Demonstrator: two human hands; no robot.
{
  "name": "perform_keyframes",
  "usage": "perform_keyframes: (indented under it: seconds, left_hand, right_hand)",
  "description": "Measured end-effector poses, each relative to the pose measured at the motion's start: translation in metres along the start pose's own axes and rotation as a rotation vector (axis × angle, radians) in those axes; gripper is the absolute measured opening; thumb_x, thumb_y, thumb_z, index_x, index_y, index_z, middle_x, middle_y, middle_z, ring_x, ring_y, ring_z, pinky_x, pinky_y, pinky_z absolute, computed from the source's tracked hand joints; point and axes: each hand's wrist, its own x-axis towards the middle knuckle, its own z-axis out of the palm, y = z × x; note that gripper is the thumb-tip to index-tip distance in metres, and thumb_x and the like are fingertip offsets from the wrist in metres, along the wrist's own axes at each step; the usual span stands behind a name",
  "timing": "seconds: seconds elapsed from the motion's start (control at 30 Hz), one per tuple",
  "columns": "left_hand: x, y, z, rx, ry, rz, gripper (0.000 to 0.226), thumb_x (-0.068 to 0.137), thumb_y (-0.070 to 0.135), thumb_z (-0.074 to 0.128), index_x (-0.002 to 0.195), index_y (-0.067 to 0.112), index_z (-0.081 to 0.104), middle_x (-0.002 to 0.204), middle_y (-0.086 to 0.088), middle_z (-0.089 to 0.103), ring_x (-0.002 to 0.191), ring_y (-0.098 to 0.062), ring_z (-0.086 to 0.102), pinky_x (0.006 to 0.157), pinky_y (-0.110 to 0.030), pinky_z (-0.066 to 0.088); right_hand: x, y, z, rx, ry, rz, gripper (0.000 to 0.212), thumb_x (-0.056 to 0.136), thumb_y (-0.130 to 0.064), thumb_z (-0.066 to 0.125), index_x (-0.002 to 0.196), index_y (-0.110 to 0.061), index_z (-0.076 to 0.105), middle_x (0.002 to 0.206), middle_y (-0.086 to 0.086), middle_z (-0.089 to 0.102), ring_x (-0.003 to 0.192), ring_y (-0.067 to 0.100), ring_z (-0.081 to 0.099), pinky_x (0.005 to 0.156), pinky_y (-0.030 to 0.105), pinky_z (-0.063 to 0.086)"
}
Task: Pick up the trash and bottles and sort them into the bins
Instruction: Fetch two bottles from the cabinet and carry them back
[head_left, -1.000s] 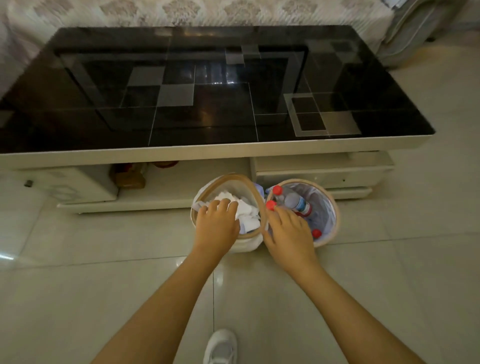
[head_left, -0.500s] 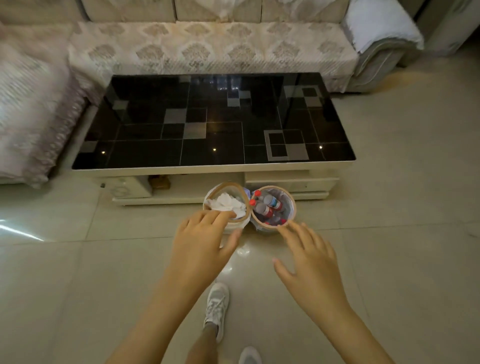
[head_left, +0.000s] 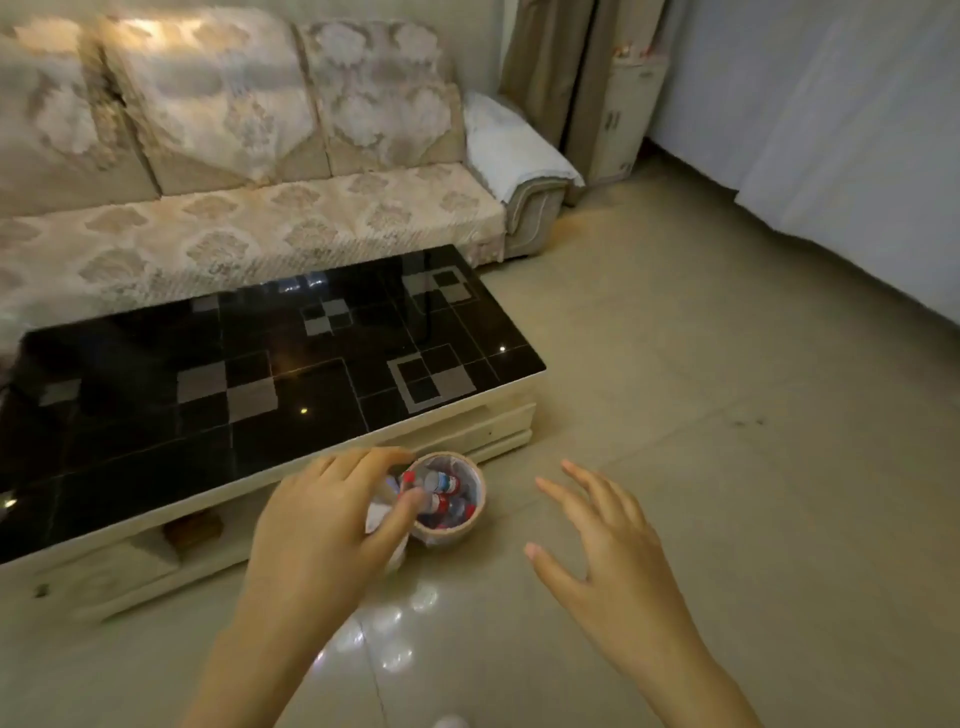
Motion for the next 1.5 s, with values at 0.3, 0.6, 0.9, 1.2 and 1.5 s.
perform_keyframes:
  seconds: [0.3,0.6,0.9,1.2,1.5]
  left_hand:
    - [0.062,0.014,-0.011,0.087,-0.108,0.163,0.041,0.085,0.05,0.053,0.123,0.036,0.056,0.119,0.011,0.061,0.095,-0.012,0.061,0.083,-0.028,0.038]
    - [0.148,0.096,0.065,0.137,-0.237,0.44,0.052,0.083,0.058,0.039,0.124,0.033,0.057,0.123,0.01,0.061,0.106,-0.017,0.061,0.085,-0.041,0.052]
    - [0.259,0.243,0.157,0.123,-0.19,0.522,0.048,0.085,0.058,0.034,0.115,0.031,0.061,0.11,0.011,0.066,0.093,-0.012,0.066,0.076,-0.033,0.052]
    - [0.347,0.362,0.213,0.054,-0.226,0.557,0.046,0.087,0.055,0.035,0.119,0.033,0.06,0.116,0.017,0.062,0.102,-0.008,0.062,0.079,-0.031,0.05]
    - [0.472,0.446,0.292,0.127,-0.267,0.578,0.046,0.084,0.052,0.038,0.117,0.032,0.062,0.116,0.014,0.064,0.096,-0.01,0.066,0.072,-0.03,0.052]
  right_hand:
    - [0.008,0.027,-0.044,-0.046,0.268,0.191,0.052,0.086,-0.045,0.06,0.135,-0.04,0.044,0.15,-0.016,0.026,0.14,0.005,0.01,0.105,0.026,0.015]
    - [0.038,0.117,-0.084,-0.058,0.396,0.29,0.061,0.079,-0.058,0.046,0.136,-0.036,0.044,0.148,-0.013,0.033,0.139,0.01,0.021,0.105,0.032,0.022]
    - [0.1,0.283,-0.18,-0.053,0.348,0.337,0.068,0.078,-0.062,0.04,0.141,-0.048,0.019,0.148,-0.02,0.028,0.138,0.007,0.024,0.109,0.041,0.032]
    - [0.155,0.404,-0.257,-0.148,0.298,0.371,0.07,0.078,-0.065,0.032,0.144,-0.041,0.026,0.152,-0.02,0.021,0.141,0.005,0.014,0.109,0.032,0.02]
    - [0.245,0.514,-0.313,-0.178,0.312,0.417,0.065,0.081,-0.057,0.036,0.143,-0.04,0.028,0.151,-0.02,0.022,0.139,0.002,0.013,0.105,0.025,0.017]
